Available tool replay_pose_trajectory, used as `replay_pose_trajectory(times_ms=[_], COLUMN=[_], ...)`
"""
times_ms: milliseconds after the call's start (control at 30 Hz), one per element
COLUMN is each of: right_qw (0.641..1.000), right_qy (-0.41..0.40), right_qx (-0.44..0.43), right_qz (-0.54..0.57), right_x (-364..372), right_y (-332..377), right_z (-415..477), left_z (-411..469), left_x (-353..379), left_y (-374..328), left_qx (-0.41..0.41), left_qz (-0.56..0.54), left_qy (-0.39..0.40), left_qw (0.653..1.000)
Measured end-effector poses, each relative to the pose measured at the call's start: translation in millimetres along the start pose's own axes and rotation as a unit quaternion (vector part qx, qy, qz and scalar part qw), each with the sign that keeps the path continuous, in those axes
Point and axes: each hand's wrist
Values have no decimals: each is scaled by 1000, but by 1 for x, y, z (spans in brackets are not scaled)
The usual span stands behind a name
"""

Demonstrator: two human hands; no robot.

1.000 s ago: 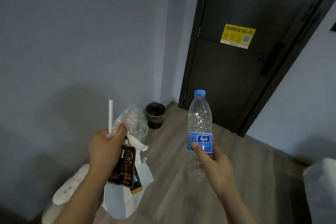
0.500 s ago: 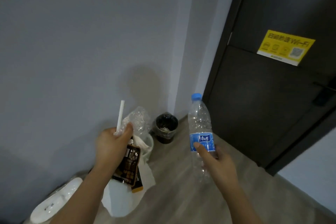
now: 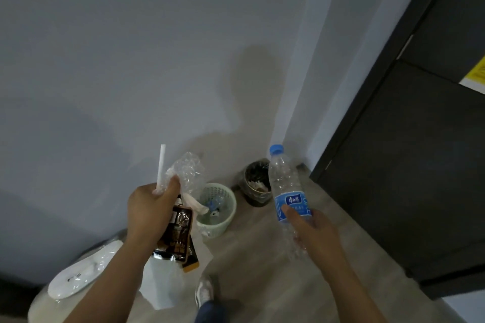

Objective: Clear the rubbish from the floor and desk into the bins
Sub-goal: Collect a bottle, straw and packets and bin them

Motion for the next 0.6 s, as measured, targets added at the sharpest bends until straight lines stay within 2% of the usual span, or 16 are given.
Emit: replay_pose_trajectory(times_ms=[300, 600], right_qw=[993, 965], right_qy=[102, 202], right_qx=[36, 139], right_qz=[-49, -90], right_x=[71, 139], right_y=[6, -9], right_z=[156, 257], left_z=[144, 245], left_x=[42, 68], left_y=[-34, -26], left_qx=[-39, -88], left_qz=[2, 51], left_qy=[-31, -35], left_qw=[999, 994])
Point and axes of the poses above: each hand's wrist, its own z-axis towards the middle knuckle, its own x-axis out of the palm, y = z × x, and after that the axes turned 14 degrees about -x, right-handed
